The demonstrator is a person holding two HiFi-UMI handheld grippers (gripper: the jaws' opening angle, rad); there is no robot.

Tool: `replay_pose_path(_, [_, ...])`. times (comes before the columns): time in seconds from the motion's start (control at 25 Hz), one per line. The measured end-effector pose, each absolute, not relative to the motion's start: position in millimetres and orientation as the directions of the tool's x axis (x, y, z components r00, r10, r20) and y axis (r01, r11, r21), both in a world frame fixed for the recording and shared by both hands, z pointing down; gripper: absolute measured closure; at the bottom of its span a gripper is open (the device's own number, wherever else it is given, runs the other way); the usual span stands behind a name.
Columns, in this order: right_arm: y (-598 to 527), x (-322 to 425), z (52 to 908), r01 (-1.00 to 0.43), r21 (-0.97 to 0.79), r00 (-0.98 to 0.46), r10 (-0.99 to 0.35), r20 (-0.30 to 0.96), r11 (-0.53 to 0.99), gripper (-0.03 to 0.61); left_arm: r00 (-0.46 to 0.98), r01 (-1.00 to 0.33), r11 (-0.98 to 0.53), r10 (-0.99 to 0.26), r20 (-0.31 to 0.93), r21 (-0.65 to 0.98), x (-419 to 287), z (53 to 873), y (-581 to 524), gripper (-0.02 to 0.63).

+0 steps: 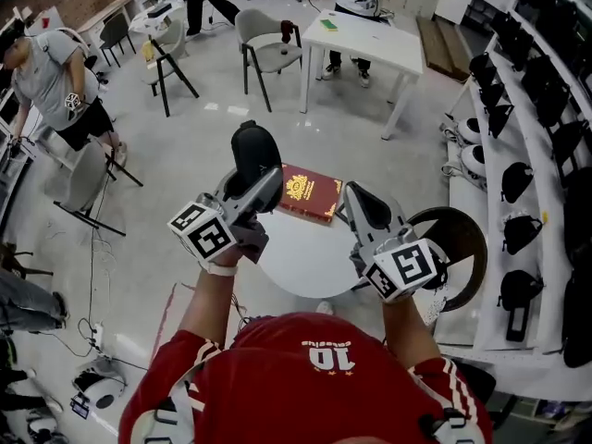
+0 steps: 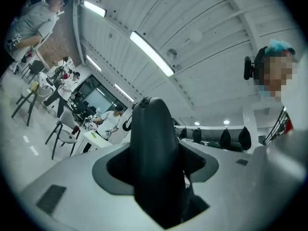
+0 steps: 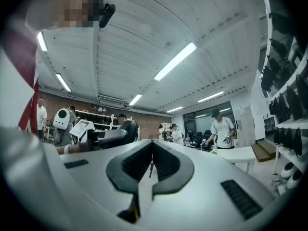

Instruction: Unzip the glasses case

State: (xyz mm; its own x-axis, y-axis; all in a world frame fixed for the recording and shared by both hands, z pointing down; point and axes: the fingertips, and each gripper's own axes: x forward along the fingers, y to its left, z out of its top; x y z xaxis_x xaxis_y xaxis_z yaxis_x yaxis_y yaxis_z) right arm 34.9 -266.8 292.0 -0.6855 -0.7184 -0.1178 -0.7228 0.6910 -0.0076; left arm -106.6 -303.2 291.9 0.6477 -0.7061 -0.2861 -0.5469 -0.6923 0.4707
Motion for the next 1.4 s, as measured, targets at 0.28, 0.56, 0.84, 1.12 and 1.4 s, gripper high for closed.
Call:
replay_pose_path(0.28, [-236,2,287,-0.715,0.044,-0.694,-0.702,-0.157,0.697,0.563,0.597,-0.594,-0.665,-0.742,-0.307,0.453,-140,284,-293,0.331])
replay_pose_path(0.56, [-210,-29,294,-0.664,0.055,-0.745,-0.655,-0.127,0.745,0.524,0.622,-0.551,-0.688,-0.716,-0.318,0.473,-151,276,-277,0.331])
replay_pose_path(0.84, [-191,-60,309,-0.63,0.1,-0.777,-0.626,-0.069,0.77,0.491,0.664,-0.5,-0.733,-0.666,-0.339,0.461,-140,260,-260,0.332])
replay_pose_path(1.12, [-180,-85,323,-0.605,0.115,-0.795,-0.606,-0.026,0.788,0.491,0.679,-0.482,-0.756,-0.642,-0.357,0.443,-131,247,-248,0.333])
replay_pose_path(1.4, [-180,-91,337,-0.615,0.116,-0.781,-0.623,0.043,0.78,0.491,0.699,-0.456,-0.774,-0.617,-0.362,0.438,-108,243,-241,0.331])
